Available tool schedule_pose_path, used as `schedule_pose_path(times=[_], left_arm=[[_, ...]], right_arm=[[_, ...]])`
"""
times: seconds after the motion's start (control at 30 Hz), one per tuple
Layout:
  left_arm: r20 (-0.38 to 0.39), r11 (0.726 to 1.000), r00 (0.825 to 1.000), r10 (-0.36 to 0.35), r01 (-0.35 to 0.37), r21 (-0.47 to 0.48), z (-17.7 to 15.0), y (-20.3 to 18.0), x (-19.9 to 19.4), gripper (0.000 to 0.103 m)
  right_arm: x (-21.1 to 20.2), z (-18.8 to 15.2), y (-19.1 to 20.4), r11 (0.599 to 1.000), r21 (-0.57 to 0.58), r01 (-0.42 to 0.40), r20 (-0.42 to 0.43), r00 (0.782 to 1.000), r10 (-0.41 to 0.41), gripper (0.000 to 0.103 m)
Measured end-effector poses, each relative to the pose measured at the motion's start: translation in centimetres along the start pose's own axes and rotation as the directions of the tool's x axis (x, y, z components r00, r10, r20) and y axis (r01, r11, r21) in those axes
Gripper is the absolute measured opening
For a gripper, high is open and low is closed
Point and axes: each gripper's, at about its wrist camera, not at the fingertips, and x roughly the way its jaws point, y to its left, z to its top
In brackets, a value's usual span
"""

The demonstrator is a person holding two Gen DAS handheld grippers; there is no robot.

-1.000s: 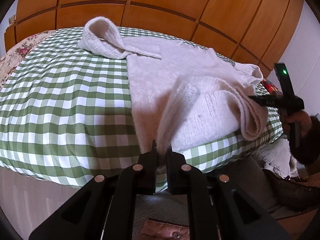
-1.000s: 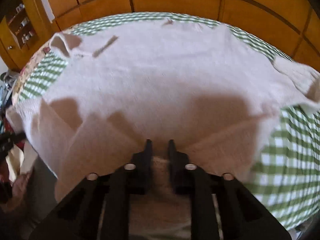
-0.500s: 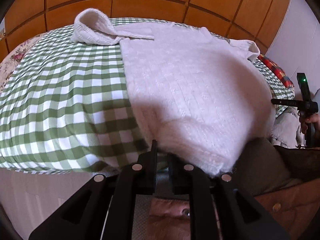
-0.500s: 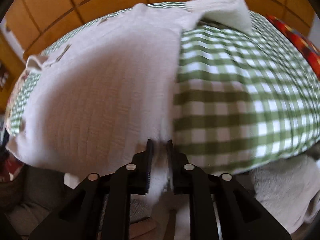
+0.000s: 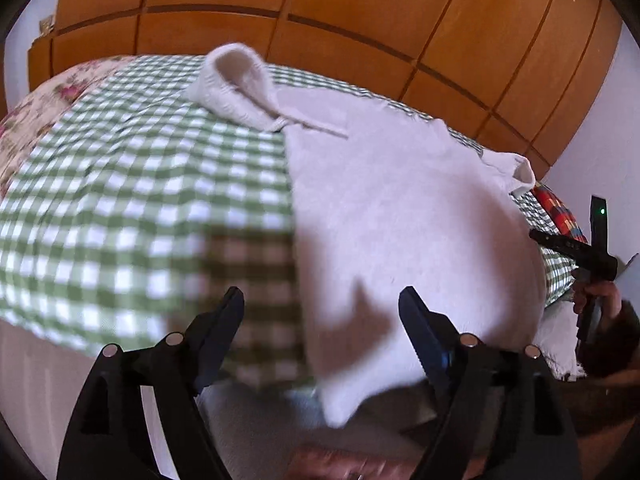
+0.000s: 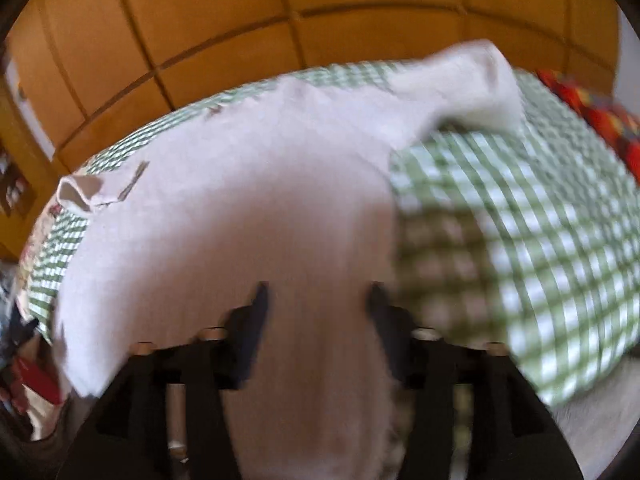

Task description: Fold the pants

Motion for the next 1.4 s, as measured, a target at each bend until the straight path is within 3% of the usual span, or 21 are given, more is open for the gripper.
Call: schedule_pose_path(times=[0.07, 0.17, 0.27, 0.4, 0.47, 0.57, 0.73, 0.77, 0.8, 0.87, 0.9, 0.97, 1.0, 1.03, 1.13, 1.2, 1.33, 1.4], left_arm=[[0.014, 0.999, 0.999, 0.032, -0.033, 0.015, 1.3, -1.0, 1.3, 0.089], [0.032, 0.999, 0.998, 0.048, -0.048, 0.011, 3.5, -2.1, 3.1, 0.094], [0.068, 0.998, 0.997, 0.042, -0.039, -0.052, 6.0, -2.4, 4.8, 0.097], [0.089, 0.991, 0.989, 0.116, -0.109, -0.077, 9.6, -3.5, 8.0, 0.098], [0.091, 0.989, 0.985, 0.146, -0.144, -0.035, 10.9, -4.3, 9.5, 0.098], [0.105, 0.970, 0.970, 0.219, -0.227, 0.081, 13.0, -6.2, 12.2, 0.098], [0.143, 0.892, 0.930, 0.339, -0.367, 0.265, 15.9, -8.2, 17.2, 0.097], [0.140, 0.881, 0.926, 0.350, -0.376, 0.285, 16.2, -8.4, 17.8, 0.088], [0.132, 0.870, 0.923, 0.360, -0.384, 0.310, 16.5, -8.4, 18.6, 0.066], [0.077, 0.869, 0.927, 0.368, -0.372, 0.327, 16.9, -7.9, 19.8, 0.040], [0.033, 0.887, 0.937, 0.349, -0.341, 0.311, 17.1, -7.3, 20.6, 0.038], [0.021, 0.901, 0.944, 0.328, -0.320, 0.292, 17.3, -6.9, 20.7, 0.032], [0.024, 0.903, 0.944, 0.330, -0.323, 0.284, 17.4, -6.7, 20.5, 0.017], [0.031, 0.900, 0.939, 0.342, -0.336, 0.277, 17.5, -6.5, 20.2, 0.013], [0.038, 0.931, 0.954, 0.299, -0.300, 0.207, 18.1, -5.3, 18.7, 0.011], [0.073, 0.938, 0.952, 0.297, -0.305, 0.162, 18.6, -4.1, 16.8, 0.011], [0.160, 0.937, 0.931, 0.328, -0.342, 0.069, 20.1, -0.4, 12.4, 0.011], [0.202, 0.928, 0.909, 0.365, -0.372, -0.007, 20.9, 2.5, 9.8, 0.011]], right_arm=[[0.7, 1.2, 2.4, 0.996, -0.083, -0.014, 0.049, 0.999, 0.018, 0.068], [3.0, 3.2, 4.9, 0.982, -0.183, 0.036, 0.070, 0.997, -0.023, 0.068], [5.1, 4.9, 5.1, 0.985, -0.170, 0.043, 0.082, 0.996, -0.029, 0.068], [7.9, 6.5, 4.4, 0.983, -0.145, 0.113, 0.095, 0.990, -0.100, 0.068], [9.4, 6.4, 3.8, 0.977, -0.141, 0.158, 0.090, 0.985, -0.146, 0.068], [10.4, 5.8, 2.7, 0.987, -0.098, 0.124, 0.074, 0.990, -0.117, 0.072], [10.4, 5.7, 2.2, 0.991, -0.083, 0.107, 0.075, 0.992, -0.101, 0.073], [10.4, 5.7, 2.2, 0.991, -0.081, 0.105, 0.075, 0.992, -0.099, 0.073], [10.4, 5.6, 2.1, 0.992, -0.077, 0.099, 0.076, 0.993, -0.094, 0.074], [10.5, 5.6, 2.0, 0.993, -0.069, 0.091, 0.076, 0.993, -0.086, 0.074], [10.5, 5.6, 1.9, 0.994, -0.068, 0.090, 0.076, 0.994, -0.085, 0.074], [10.6, 5.7, 2.1, 0.993, -0.069, 0.093, 0.076, 0.993, -0.087, 0.074], [10.6, 5.7, 2.2, 0.993, -0.070, 0.095, 0.077, 0.993, -0.089, 0.074], [10.6, 5.7, 2.2, 0.993, -0.071, 0.096, 0.077, 0.993, -0.090, 0.074], [10.7, 5.7, 2.2, 0.993, -0.071, 0.096, 0.078, 0.993, -0.091, 0.074], [10.7, 5.7, 2.2, 0.993, -0.071, 0.096, 0.078, 0.993, -0.091, 0.074], [10.7, 5.7, 2.2, 0.993, -0.071, 0.096, 0.077, 0.993, -0.090, 0.074], [10.7, 5.7, 2.2, 0.993, -0.071, 0.096, 0.078, 0.993, -0.090, 0.074]])
